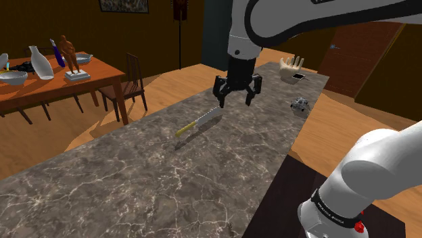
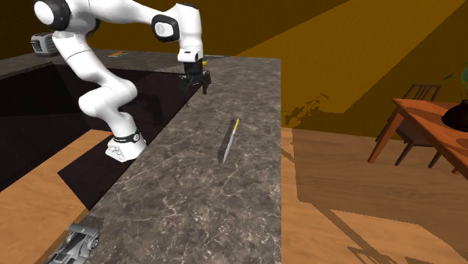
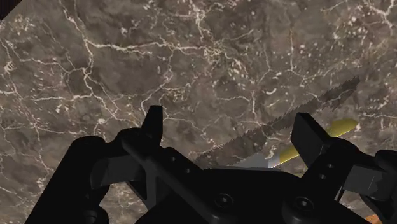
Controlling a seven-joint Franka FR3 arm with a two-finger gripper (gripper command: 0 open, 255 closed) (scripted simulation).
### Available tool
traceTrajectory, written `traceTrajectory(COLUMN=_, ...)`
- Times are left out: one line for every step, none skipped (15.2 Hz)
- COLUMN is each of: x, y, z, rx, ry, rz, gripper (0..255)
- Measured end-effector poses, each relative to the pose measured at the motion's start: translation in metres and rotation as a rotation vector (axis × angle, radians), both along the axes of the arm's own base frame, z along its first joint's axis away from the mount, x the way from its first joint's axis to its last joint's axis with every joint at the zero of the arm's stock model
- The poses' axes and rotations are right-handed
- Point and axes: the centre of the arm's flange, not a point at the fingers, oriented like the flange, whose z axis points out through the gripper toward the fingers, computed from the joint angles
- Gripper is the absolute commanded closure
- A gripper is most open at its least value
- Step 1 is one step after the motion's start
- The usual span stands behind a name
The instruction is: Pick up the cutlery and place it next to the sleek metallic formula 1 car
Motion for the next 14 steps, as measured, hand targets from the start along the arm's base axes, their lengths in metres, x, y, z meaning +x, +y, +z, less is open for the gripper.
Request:
traceTrajectory(x=0.012, y=0.005, z=-0.007, rx=-0.004, ry=-0.004, rz=-0.05, gripper=0)
traceTrajectory(x=0.022, y=0.005, z=-0.014, rx=-0.008, ry=-0.008, rz=-0.103, gripper=0)
traceTrajectory(x=0.031, y=0.009, z=-0.022, rx=-0.012, ry=-0.011, rz=-0.152, gripper=0)
traceTrajectory(x=0.043, y=0.008, z=-0.031, rx=-0.016, ry=-0.015, rz=-0.204, gripper=0)
traceTrajectory(x=0.054, y=0.01, z=-0.039, rx=-0.019, ry=-0.018, rz=-0.254, gripper=0)
traceTrajectory(x=0.065, y=0.009, z=-0.046, rx=-0.023, ry=-0.022, rz=-0.305, gripper=0)
traceTrajectory(x=0.074, y=0.008, z=-0.053, rx=-0.027, ry=-0.025, rz=-0.357, gripper=0)
traceTrajectory(x=0.083, y=0.007, z=-0.058, rx=-0.031, ry=-0.029, rz=-0.407, gripper=0)
traceTrajectory(x=0.093, y=0.009, z=-0.065, rx=-0.035, ry=-0.033, rz=-0.455, gripper=0)
traceTrajectory(x=0.104, y=0.01, z=-0.072, rx=-0.039, ry=-0.036, rz=-0.508, gripper=0)
traceTrajectory(x=0.114, y=0.008, z=-0.08, rx=-0.042, ry=-0.04, rz=-0.559, gripper=0)
traceTrajectory(x=0.124, y=0.001, z=-0.088, rx=-0.046, ry=-0.043, rz=-0.611, gripper=0)
traceTrajectory(x=0.135, y=-0.002, z=-0.1, rx=-0.049, ry=-0.047, rz=-0.66, gripper=0)
traceTrajectory(x=0.144, y=-0.007, z=-0.108, rx=-0.053, ry=-0.049, rz=-0.713, gripper=0)
